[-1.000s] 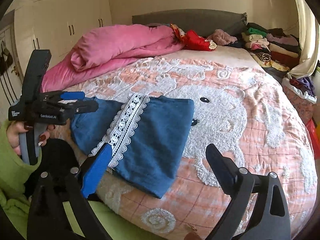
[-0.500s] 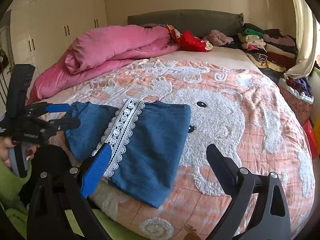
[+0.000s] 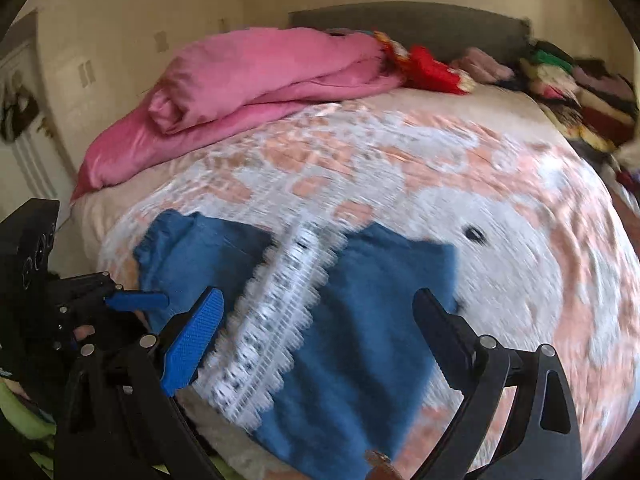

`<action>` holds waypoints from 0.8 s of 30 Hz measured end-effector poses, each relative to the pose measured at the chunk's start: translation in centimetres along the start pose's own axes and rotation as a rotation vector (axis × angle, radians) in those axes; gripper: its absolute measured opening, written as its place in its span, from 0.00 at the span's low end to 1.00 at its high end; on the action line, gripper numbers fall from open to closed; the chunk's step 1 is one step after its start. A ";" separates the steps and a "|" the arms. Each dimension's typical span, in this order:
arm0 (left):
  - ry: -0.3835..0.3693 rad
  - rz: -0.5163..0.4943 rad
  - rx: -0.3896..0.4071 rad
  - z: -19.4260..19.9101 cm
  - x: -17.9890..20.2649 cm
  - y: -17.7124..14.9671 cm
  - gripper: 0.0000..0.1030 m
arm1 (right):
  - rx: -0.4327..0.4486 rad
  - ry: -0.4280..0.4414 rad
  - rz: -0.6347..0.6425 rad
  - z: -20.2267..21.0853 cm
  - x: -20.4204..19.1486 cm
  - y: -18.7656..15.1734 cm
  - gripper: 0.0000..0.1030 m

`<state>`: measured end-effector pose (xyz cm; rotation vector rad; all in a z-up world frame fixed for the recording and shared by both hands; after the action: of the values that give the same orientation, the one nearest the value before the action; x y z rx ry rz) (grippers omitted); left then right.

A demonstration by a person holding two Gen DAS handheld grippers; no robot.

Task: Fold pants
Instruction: 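Grasp the elastic waistband end with the left gripper and lift it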

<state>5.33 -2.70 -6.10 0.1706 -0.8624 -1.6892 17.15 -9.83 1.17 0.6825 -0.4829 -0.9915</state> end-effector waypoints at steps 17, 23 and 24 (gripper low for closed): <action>0.130 0.310 0.089 6.4 -12.2 -3.0 0.90 | -0.071 0.218 0.273 -7.6 -14.0 5.9 0.92; 0.132 0.346 0.087 6.1 -14.1 -3.3 0.90 | -0.113 0.244 0.323 -9.5 -16.5 6.0 0.92; 0.135 0.352 0.084 6.0 -14.3 -3.4 0.90 | -0.126 0.249 0.336 -10.0 -17.0 6.0 0.92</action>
<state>4.00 12.98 -8.48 0.1769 -0.8103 -1.3000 19.17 10.36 -2.67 0.5786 -0.3000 -0.6057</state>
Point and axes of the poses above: each gripper's, at about its wrist camera, not at the fingertips, and z roughly against the way its jaws point, x to its right, y to its top, the point moved 8 cm from there along -z, roughly the way its jaws point, and after that the axes turned 14 degrees about -y, right-handed, at the moved point
